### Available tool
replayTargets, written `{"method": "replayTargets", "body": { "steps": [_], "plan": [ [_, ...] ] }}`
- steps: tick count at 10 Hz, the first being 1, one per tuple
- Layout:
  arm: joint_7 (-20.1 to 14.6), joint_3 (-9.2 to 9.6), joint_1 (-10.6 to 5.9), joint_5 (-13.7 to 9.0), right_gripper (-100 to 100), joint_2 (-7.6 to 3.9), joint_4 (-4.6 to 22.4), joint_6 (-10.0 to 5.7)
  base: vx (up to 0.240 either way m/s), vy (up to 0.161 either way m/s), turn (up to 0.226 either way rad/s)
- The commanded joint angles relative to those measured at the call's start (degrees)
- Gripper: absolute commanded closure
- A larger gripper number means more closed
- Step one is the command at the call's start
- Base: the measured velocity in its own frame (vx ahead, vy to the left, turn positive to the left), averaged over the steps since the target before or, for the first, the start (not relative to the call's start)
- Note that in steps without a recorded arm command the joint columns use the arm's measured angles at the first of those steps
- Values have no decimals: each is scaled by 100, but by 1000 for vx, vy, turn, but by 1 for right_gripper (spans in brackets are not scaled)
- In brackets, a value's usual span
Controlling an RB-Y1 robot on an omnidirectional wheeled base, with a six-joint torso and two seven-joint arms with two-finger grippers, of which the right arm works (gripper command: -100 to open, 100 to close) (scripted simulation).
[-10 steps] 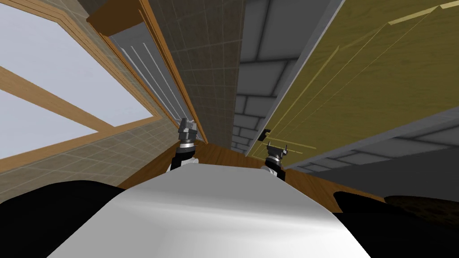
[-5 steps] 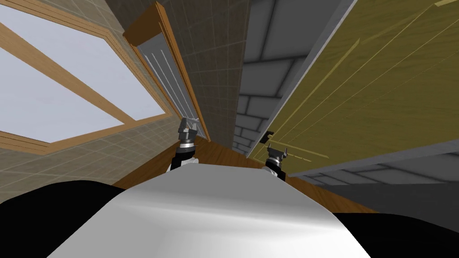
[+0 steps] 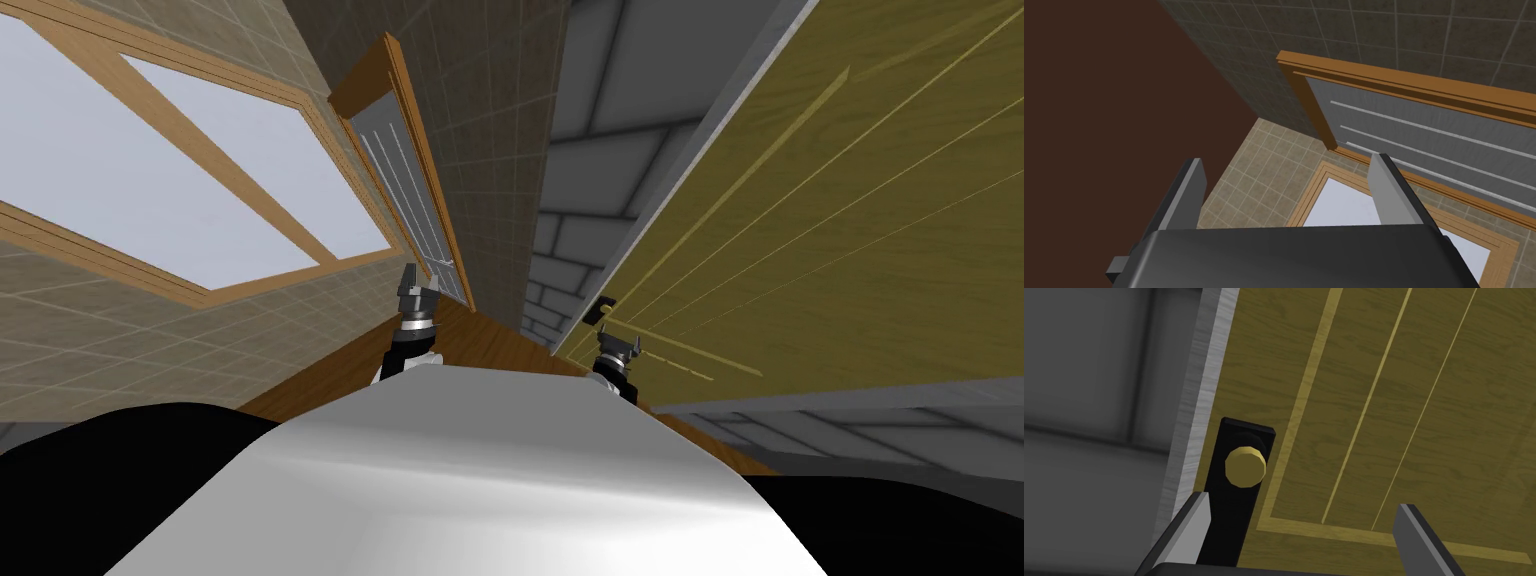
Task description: Pull the door open
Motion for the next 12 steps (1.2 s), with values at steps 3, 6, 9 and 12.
{"method": "replayTargets", "body": {
  "steps": [3,6,9,12],
  "plan": [
    [-287,-15,-45,-451,-100,-39,250,-12,-52,-123,273],
    [-477,-31,-72,-769,-100,-64,412,-11,-65,-117,258],
    [-688,-50,-102,-1124,-100,-90,593,-11,-86,-93,365],
    [-899,-62,-172,-1126,-100,-236,770,13,-25,-65,95]
  ]
}}
